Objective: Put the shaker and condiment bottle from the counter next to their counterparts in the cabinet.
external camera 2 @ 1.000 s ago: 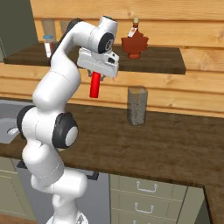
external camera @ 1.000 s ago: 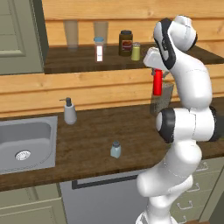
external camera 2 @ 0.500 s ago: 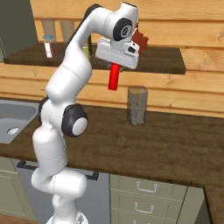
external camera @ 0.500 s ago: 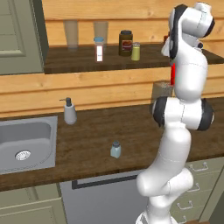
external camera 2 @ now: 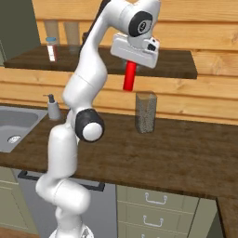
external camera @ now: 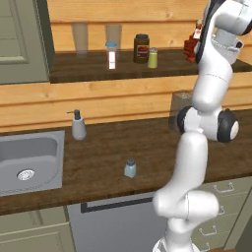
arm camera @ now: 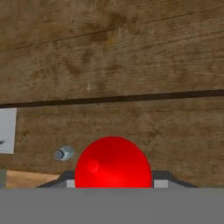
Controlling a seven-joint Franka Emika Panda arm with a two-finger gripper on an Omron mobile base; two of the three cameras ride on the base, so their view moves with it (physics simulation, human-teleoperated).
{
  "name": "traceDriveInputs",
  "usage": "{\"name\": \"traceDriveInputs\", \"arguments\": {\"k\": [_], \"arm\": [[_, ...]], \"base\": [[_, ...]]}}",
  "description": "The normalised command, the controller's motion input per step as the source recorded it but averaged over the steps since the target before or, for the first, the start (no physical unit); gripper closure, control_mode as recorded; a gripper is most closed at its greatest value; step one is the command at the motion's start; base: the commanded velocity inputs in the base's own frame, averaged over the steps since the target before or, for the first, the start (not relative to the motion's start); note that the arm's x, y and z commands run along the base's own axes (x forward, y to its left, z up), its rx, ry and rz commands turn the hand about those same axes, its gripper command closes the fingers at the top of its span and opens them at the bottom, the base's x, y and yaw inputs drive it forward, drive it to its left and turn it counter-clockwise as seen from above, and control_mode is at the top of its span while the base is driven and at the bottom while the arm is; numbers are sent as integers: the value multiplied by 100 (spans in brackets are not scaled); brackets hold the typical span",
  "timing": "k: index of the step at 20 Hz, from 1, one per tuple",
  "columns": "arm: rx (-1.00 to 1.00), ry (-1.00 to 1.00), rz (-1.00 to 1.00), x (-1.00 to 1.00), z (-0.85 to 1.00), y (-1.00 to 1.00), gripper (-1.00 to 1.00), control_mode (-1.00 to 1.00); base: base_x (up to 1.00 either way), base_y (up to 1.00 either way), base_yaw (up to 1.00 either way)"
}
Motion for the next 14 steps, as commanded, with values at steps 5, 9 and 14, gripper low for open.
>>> {"name": "traceDriveInputs", "arguments": {"k": [5,9,14], "arm": [[6,-24,-3,0,63,-74,100,-100],[10,-20,-4,0,62,-75,100,-100],[6,-7,-1,-7,-2,-6,100,-100]], "base": [[0,0,0],[0,0,0],[0,0,0]]}}
